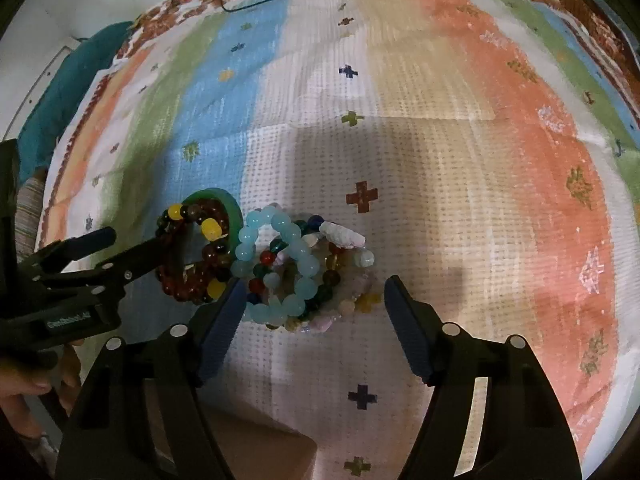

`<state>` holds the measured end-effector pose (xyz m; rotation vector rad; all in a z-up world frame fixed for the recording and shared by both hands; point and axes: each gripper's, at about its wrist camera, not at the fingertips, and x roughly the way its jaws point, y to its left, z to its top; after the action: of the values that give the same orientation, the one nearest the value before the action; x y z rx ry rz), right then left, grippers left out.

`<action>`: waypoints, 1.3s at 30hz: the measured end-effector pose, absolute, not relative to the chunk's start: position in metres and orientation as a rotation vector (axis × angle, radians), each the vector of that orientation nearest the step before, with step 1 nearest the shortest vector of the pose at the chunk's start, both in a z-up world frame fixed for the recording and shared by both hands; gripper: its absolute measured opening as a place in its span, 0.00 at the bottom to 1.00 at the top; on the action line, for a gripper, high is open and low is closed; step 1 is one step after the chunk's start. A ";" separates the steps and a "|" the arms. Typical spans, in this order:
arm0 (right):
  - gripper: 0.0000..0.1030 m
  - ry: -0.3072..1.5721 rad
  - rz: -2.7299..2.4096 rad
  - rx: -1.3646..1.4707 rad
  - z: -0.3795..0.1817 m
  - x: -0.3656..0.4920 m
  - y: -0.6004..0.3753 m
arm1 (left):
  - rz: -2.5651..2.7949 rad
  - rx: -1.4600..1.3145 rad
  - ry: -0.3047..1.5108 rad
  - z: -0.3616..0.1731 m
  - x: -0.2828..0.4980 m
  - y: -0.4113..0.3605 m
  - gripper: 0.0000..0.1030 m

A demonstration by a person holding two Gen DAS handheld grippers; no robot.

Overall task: Organize jewelry
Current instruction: 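Close right tool on the light blue bead bracelet while left tool grips the dark red bead bracelet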

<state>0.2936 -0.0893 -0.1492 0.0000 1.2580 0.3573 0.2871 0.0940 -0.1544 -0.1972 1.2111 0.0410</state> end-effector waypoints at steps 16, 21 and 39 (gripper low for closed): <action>0.46 1.271 0.364 0.018 -0.148 0.300 -0.090 | 0.008 -0.186 1.219 -0.160 0.289 0.090 0.62; 0.46 1.254 0.384 0.023 -0.137 0.299 -0.088 | 0.012 -0.193 1.222 -0.161 0.289 0.091 0.64; 0.19 1.287 0.386 0.000 -0.155 0.297 -0.085 | -0.033 -0.196 1.220 -0.157 0.289 0.081 0.22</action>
<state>0.2971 -0.0855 -0.1550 0.0004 1.2872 0.3864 0.2885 0.0810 -0.1573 -0.1960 1.2200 -0.0333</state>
